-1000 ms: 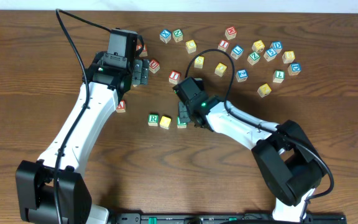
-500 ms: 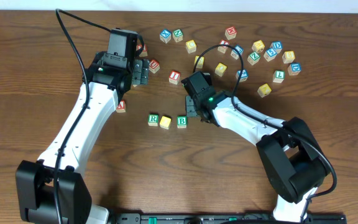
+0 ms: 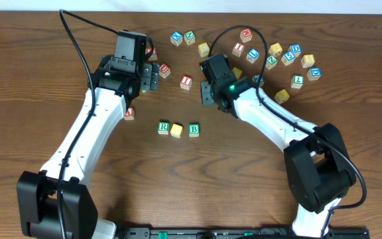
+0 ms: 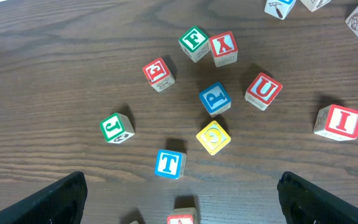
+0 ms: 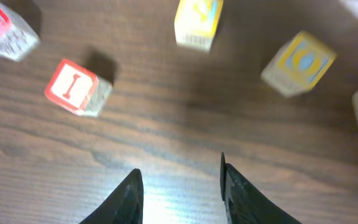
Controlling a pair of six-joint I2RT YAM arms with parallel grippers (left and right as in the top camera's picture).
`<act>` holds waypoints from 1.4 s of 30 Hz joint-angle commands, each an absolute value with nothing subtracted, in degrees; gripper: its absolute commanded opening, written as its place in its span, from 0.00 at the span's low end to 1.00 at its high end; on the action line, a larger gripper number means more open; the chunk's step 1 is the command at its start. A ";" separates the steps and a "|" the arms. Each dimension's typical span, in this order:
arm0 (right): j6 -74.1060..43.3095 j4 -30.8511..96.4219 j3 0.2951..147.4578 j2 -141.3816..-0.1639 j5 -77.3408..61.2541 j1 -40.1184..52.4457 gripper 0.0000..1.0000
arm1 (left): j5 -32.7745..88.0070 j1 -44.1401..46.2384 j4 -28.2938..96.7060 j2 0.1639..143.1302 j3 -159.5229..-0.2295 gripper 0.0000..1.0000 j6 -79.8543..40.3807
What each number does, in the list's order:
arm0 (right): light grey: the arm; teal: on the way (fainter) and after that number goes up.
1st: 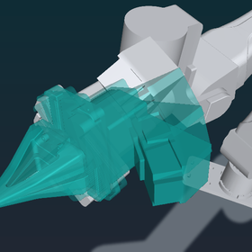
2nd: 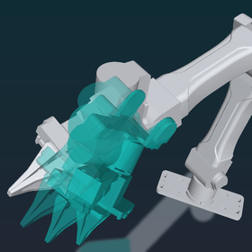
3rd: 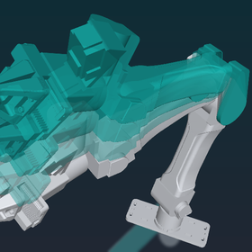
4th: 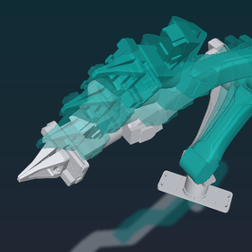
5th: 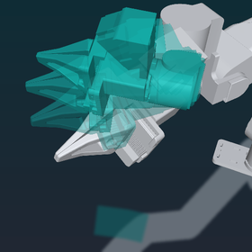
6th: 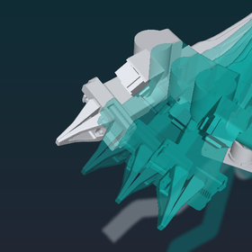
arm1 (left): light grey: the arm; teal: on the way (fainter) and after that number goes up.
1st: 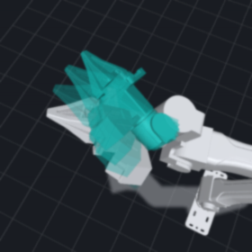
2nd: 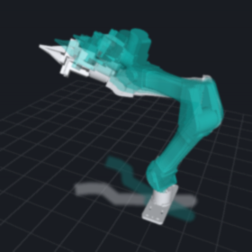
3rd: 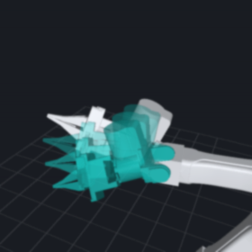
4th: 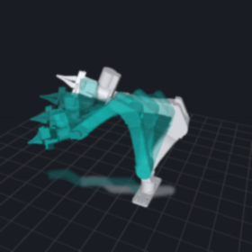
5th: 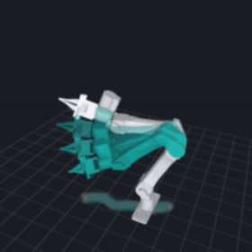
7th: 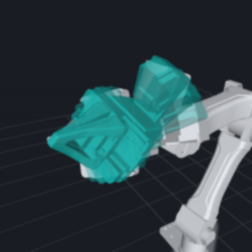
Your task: Spell out ROBOT
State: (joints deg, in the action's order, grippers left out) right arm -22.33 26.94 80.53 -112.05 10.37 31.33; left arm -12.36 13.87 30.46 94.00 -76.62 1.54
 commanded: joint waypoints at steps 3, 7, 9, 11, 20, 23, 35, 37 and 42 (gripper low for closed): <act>-18.94 28.21 84.49 -112.51 14.74 31.05 0.43 | -13.08 13.52 30.65 92.58 -77.67 0.96 1.91; -18.11 28.36 84.71 -112.51 14.90 31.05 0.57 | -13.08 13.52 30.65 92.58 -77.67 0.96 1.91; -17.85 28.36 84.71 -112.51 14.92 30.94 0.60 | -13.08 13.52 30.65 92.58 -77.67 0.96 1.89; -17.85 28.23 84.71 -112.51 14.92 30.59 0.62 | -13.08 13.52 30.65 92.58 -77.67 0.96 1.91; -18.44 28.10 84.73 -112.51 14.96 27.79 0.58 | -13.08 13.52 30.65 92.58 -77.67 0.96 1.91; -20.53 28.01 84.77 -112.51 15.11 26.55 0.56 | -13.08 13.52 30.65 92.58 -77.67 0.96 1.91; -26.96 28.42 89.36 -112.51 17.32 25.19 0.57 | -13.08 13.52 30.68 92.58 -77.67 0.96 1.91; -28.67 28.73 90.56 -112.51 18.37 25.21 0.57 | -13.08 13.52 30.65 92.58 -77.67 0.96 1.91; -30.83 29.41 92.60 -112.51 21.91 25.28 0.57 | -13.08 13.52 30.65 92.58 -77.67 0.96 1.91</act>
State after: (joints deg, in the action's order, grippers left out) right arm -27.79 29.12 90.87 -112.12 17.98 25.15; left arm -12.36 13.87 30.46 94.00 -76.62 1.54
